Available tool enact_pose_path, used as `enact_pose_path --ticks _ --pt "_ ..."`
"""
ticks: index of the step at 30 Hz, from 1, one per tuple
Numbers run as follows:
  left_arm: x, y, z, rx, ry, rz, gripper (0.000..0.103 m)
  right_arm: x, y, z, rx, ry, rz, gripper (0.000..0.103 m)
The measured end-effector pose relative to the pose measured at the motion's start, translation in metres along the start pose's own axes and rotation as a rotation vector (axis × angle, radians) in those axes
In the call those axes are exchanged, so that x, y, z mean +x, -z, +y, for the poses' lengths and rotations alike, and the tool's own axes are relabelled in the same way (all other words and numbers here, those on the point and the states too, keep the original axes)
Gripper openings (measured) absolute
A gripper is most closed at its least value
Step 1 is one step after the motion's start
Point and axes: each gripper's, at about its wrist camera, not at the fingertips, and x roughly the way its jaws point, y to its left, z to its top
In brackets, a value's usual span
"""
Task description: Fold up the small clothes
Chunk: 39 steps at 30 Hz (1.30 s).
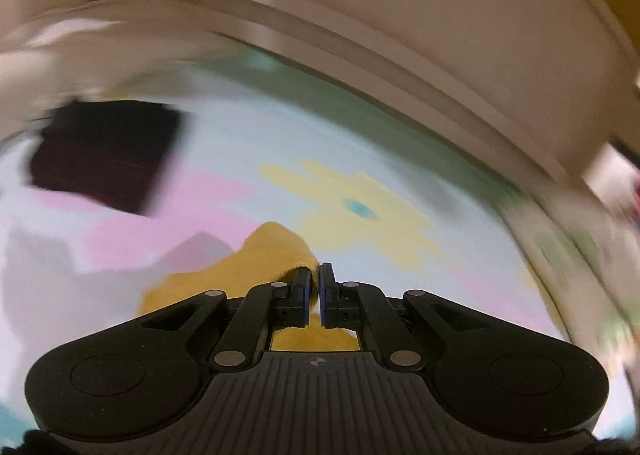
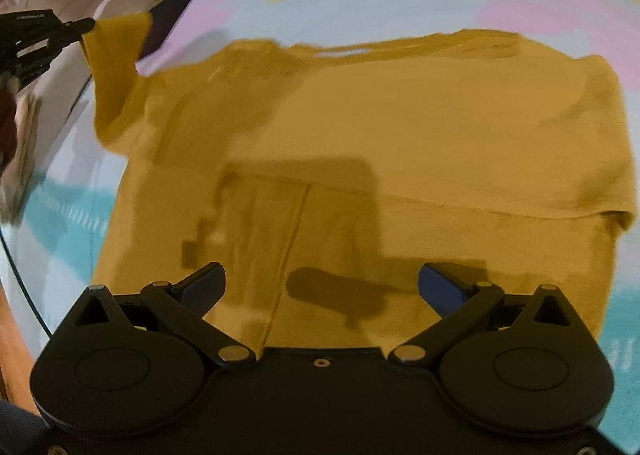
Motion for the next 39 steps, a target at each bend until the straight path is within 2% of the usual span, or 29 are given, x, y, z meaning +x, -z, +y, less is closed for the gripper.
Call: enact_pose_path --ticks 3,7,8,11,12,16,19,21,25,29,34,36,39 --pt "0.018 0.032 -0.051 0.108 0.071 0.096 0.004 -0.011 -0.005 -0.013 0.048 0.014 -0.041 0.103" --pt "0.049 0.078 -0.091 0.238 0.084 0.227 0.005 -0.026 -0.011 -0.034 0.124 0.039 -0.092 0.103" --pt "0.055 0.088 -0.096 0.253 0.088 0.26 0.009 -0.028 -0.013 -0.038 0.141 0.044 -0.101 0.103" --pt "0.072 0.111 -0.105 0.273 0.12 0.387 0.037 -0.035 -0.015 -0.047 0.181 0.055 -0.129 0.103" --pt "0.074 0.116 -0.106 0.279 0.128 0.404 0.04 -0.037 -0.016 -0.049 0.189 0.057 -0.137 0.103" --pt "0.061 0.11 -0.107 0.288 0.122 0.392 0.04 -0.042 -0.018 -0.053 0.205 0.065 -0.174 0.103" --pt "0.045 0.086 -0.092 0.202 0.104 0.333 0.044 -0.046 -0.022 -0.052 0.188 0.061 -0.209 0.103" --pt "0.035 0.068 -0.072 0.138 0.036 0.266 0.05 -0.05 -0.023 -0.052 0.17 0.058 -0.23 0.103" --pt "0.031 0.047 -0.02 0.02 -0.135 0.195 0.051 -0.051 -0.028 -0.038 0.118 0.056 -0.255 0.103" --pt "0.042 0.046 0.028 -0.057 -0.23 0.236 0.051 -0.047 -0.03 -0.011 0.021 0.064 -0.264 0.103" --pt "0.057 0.049 0.061 -0.022 -0.293 0.307 0.051 -0.031 -0.037 0.039 -0.167 0.099 -0.277 0.102" --pt "0.061 0.047 0.074 -0.026 -0.296 0.334 0.051 -0.023 -0.04 0.062 -0.249 0.13 -0.3 0.102" --pt "0.06 0.044 0.089 -0.045 -0.264 0.334 0.051 -0.005 -0.046 0.095 -0.339 0.201 -0.324 0.102"
